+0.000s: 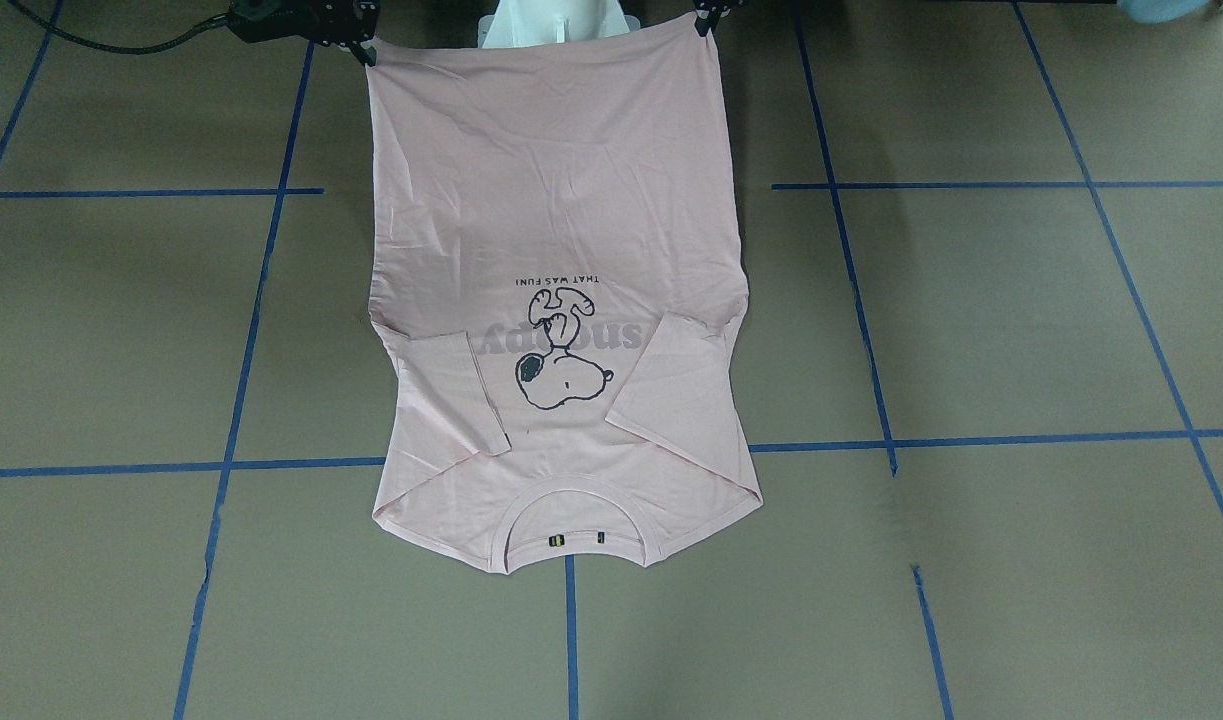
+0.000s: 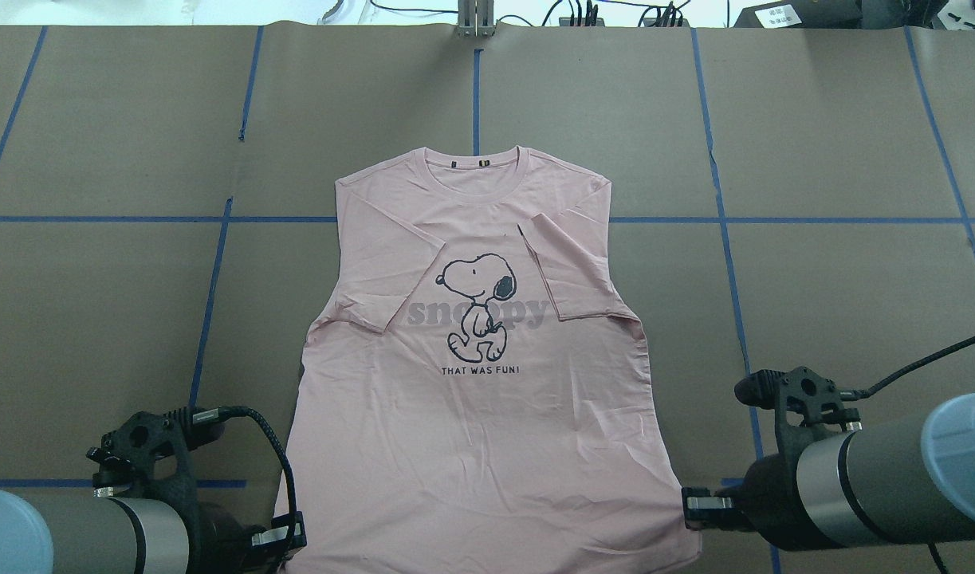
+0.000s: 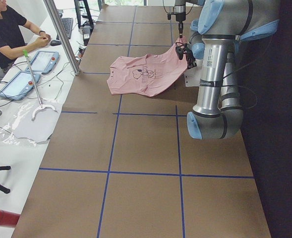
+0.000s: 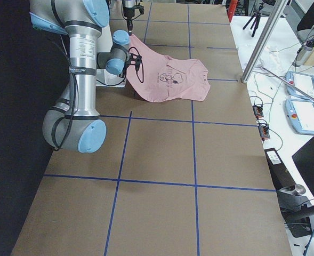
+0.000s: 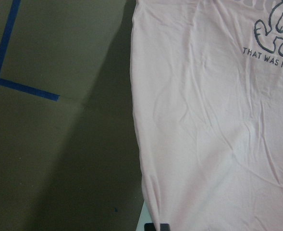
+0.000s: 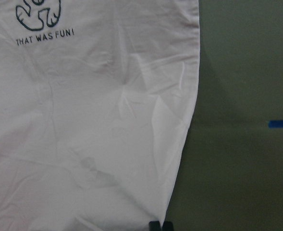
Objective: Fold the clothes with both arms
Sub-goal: 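Lift the hem with both grippers and fold it over toward the collar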
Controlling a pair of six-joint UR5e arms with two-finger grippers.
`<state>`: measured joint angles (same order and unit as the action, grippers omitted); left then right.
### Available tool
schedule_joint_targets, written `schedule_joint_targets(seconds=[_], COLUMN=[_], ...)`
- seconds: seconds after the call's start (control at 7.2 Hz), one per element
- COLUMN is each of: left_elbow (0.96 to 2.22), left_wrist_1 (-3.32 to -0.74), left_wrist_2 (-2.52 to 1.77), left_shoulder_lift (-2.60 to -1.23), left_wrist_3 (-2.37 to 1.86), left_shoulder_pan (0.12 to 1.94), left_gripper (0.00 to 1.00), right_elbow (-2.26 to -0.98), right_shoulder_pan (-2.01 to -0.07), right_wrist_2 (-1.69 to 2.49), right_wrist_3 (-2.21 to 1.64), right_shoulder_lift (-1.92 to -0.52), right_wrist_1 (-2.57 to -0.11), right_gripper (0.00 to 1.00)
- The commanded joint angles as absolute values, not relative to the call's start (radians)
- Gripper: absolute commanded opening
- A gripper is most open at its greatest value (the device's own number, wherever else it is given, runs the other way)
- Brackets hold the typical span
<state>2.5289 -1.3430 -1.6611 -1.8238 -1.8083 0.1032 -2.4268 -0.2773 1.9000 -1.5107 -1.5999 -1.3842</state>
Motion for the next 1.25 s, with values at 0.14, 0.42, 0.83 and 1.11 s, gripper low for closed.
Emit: schedule_joint_targets(seconds=[0.14, 0.42, 0.83, 1.11], left_elbow=[2.459, 2.320, 2.003, 1.730], left_wrist_1=[-1.347, -1.356, -1.654, -1.887], left_wrist_2=[-1.655, -1.658, -1.666, -1.666], left_shoulder_lift=[-1.871, -1.909, -1.986, -2.052], left_wrist_3=[-1.694, -1.547, -1.447, -1.440], left_shoulder_pan=[0.289, 0.449, 0.662, 0.734], left_gripper=[0.00, 0.00, 0.00, 0.00], right_elbow=[-2.229, -2.136, -1.773, -1.587], right_shoulder_pan=[-0.511, -0.659, -0.774, -0.796], right_wrist_2=[1.908, 1.924, 1.916, 1.908], right_wrist_3=[-1.279, -1.058, -1.035, -1.034], right_shoulder_lift=[-1.462, -1.425, -1.087, -1.016], right_wrist_1=[-1.384, -1.376, -1.373, -1.240], right_gripper=[0.00, 0.00, 0.00, 0.00])
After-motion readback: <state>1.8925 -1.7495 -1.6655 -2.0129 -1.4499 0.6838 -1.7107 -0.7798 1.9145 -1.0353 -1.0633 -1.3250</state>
